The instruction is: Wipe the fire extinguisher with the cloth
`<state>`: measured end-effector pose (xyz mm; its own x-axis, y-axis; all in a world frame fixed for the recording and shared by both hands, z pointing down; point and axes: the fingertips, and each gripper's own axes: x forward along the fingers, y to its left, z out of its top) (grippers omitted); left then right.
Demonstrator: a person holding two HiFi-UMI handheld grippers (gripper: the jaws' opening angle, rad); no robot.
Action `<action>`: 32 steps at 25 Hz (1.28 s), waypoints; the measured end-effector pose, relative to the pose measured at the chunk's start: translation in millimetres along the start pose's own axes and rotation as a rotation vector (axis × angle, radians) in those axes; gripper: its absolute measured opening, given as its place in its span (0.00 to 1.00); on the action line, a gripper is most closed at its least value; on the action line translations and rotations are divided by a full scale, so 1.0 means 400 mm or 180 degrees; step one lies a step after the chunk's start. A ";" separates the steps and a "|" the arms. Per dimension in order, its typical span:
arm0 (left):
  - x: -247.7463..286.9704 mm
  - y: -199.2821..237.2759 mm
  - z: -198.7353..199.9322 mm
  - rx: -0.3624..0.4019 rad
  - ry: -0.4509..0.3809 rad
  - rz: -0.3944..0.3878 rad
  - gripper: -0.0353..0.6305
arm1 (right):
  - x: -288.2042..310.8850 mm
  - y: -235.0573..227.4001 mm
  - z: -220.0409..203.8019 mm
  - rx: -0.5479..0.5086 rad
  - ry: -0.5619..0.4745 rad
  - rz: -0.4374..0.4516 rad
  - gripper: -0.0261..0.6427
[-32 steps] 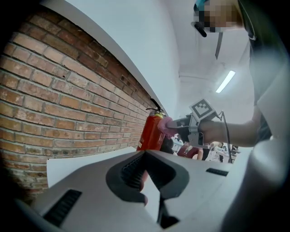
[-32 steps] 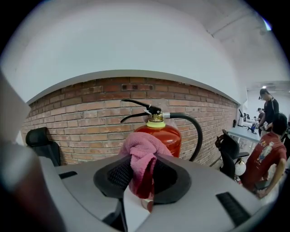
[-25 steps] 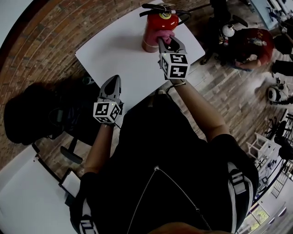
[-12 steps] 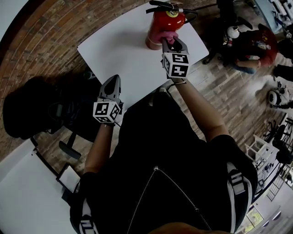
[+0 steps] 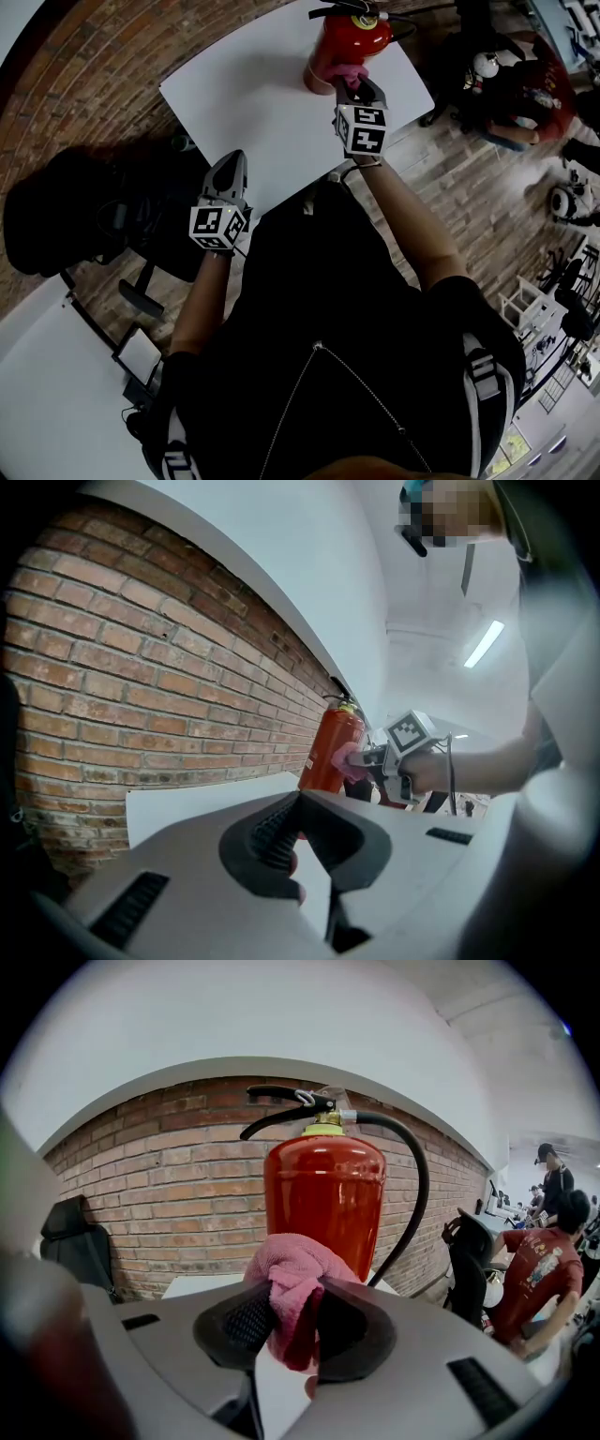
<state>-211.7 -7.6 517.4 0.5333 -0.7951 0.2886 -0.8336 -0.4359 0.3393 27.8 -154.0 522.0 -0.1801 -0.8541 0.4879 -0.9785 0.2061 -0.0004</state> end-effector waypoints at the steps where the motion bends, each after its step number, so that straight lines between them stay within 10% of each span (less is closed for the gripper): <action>1: -0.002 0.002 -0.002 -0.0004 0.0008 0.0008 0.08 | 0.004 0.001 -0.007 -0.0007 0.0015 -0.0001 0.22; 32: -0.038 0.073 -0.036 -0.0071 0.0127 0.0293 0.08 | 0.187 -0.014 -0.320 0.0113 0.0761 0.0047 0.22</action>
<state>-242.0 -2.3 535.9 0.4604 -0.8137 0.3548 -0.8761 -0.3520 0.3295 32.6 -157.9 670.2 -0.1696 -0.7129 0.6805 -0.9796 0.1972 -0.0375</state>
